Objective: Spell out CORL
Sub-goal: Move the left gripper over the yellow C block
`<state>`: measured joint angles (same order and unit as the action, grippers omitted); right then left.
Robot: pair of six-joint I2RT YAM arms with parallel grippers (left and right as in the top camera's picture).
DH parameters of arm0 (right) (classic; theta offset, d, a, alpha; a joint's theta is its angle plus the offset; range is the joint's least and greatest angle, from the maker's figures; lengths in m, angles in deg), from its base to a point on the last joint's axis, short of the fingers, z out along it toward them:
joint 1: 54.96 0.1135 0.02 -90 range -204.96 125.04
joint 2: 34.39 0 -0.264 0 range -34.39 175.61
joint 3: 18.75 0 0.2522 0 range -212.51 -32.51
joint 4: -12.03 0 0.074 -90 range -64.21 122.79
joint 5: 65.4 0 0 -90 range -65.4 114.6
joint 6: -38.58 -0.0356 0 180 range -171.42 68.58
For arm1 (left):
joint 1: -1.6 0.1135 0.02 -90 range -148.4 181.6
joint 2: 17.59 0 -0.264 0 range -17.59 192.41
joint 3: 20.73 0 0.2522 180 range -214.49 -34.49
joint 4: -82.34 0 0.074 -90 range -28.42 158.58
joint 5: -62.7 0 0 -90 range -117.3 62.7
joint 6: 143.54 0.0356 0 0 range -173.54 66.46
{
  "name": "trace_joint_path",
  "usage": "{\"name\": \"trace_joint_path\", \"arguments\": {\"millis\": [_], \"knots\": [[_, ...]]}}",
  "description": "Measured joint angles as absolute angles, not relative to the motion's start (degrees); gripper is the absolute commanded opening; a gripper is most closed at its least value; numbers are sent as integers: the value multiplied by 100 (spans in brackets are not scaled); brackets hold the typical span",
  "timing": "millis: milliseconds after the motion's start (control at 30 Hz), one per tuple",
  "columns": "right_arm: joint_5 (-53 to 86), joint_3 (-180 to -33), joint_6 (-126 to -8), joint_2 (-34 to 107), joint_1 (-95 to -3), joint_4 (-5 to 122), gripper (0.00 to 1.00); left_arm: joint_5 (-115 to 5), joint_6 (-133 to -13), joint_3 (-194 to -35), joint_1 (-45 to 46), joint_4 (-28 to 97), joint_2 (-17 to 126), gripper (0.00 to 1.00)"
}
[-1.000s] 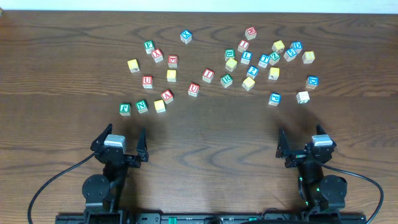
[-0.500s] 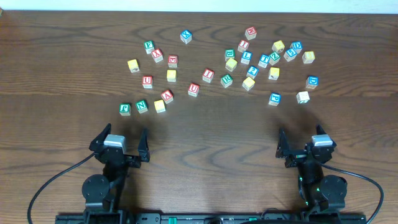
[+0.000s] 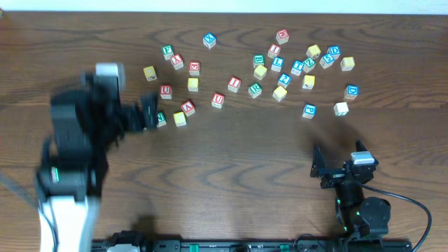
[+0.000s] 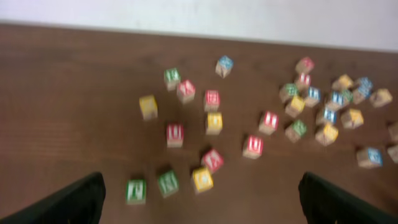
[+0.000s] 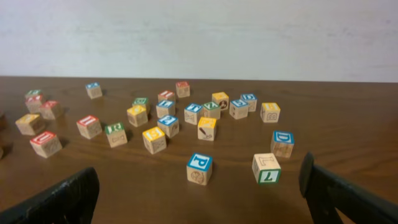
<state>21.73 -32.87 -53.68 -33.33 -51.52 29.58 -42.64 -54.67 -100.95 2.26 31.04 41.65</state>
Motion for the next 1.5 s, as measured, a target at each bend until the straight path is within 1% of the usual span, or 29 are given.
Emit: {"name": "trace_joint_path", "arguments": {"millis": [67,167,333,467,600,633,667,833,1133,1300,1500], "knots": [[2171,-3287,-5377,-3339,-5152,2965,99,-4316,-5473,-11011,226,2492,4961,98],[2171,-3290,-5377,-3339,-5152,2969,99,-4384,-5482,-11728,226,2190,5822,98],[2171,-3290,-5377,-3339,-5152,2967,99,-4452,-5482,-11811,226,1987,6692,98],[2173,-3290,-5377,-3339,-5152,2967,99,-4806,-5484,-11811,226,1983,7227,98],[2171,-3290,-5377,-3339,-5152,2967,99,-5131,-5511,-11811,226,2061,7415,98],[2171,-3290,-5377,-3339,-5152,2967,99,-5166,-5526,-11811,226,2061,7426,98],[2171,-3290,-5377,-3339,-5152,2967,99,-5195,-5535,-11811,226,2061,7426,94],[2171,-3290,-5377,-3339,-5152,2967,99,-5236,-5639,-11811,226,2044,7426,93],[2173,-3290,-5377,-3339,-5152,2965,99,-4439,-6378,-11811,132,990,7426,93],[2173,-3290,-5379,-3339,-5152,2969,99,-3820,-6667,-11811,-425,774,7426,93],[2171,-3290,-5377,-3339,-5152,2967,99,-3092,-7156,-11804,-1022,857,7581,93]]}}
